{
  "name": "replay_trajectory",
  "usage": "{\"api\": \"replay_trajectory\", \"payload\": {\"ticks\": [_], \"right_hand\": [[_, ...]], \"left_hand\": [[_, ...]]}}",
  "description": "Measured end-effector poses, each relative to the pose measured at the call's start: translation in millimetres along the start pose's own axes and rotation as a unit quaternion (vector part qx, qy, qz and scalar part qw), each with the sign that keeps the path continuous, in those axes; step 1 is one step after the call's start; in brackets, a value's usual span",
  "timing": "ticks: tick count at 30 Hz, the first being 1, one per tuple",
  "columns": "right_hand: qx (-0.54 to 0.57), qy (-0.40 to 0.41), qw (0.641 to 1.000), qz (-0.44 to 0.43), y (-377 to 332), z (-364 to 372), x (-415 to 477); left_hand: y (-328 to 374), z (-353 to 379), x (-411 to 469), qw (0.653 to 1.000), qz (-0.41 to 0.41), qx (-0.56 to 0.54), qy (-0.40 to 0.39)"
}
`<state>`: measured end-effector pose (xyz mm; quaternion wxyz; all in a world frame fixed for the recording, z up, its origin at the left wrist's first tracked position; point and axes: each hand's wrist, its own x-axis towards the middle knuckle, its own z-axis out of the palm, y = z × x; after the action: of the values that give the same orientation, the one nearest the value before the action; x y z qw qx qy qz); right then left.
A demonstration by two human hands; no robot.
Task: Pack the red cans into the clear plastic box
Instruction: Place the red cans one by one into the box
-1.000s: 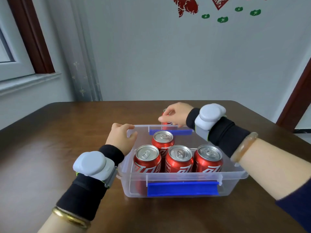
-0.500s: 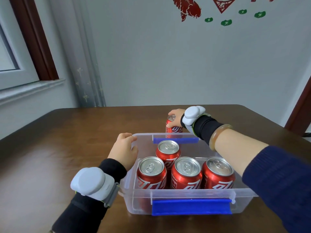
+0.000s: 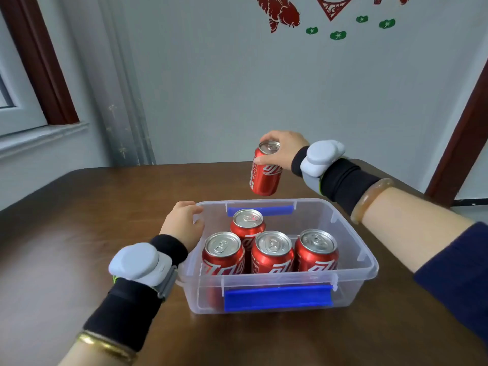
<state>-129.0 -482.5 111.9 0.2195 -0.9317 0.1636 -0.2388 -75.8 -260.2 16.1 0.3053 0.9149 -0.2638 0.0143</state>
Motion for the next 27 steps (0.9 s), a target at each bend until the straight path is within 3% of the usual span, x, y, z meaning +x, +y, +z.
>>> {"api": "replay_trajectory", "payload": {"ticks": [8, 12, 17, 27], "right_hand": [[-0.033, -0.001, 0.999, 0.021, -13.0, -35.2, -41.2], [-0.078, -0.047, 0.995, 0.042, -8.8, -32.4, -64.4], [-0.105, -0.095, 0.988, 0.059, 2.1, -15.5, -84.0], [-0.136, -0.140, 0.979, 0.061, 6.8, 3.1, -96.7]], "left_hand": [[8.8, -7.4, -24.6, 0.996, 0.070, -0.039, 0.049], [17.3, -13.2, -45.1, 0.993, 0.095, -0.061, -0.018], [28.0, -22.4, -57.8, 0.988, 0.065, -0.034, -0.138], [33.2, -25.0, -62.0, 0.987, 0.081, -0.011, -0.138]]}}
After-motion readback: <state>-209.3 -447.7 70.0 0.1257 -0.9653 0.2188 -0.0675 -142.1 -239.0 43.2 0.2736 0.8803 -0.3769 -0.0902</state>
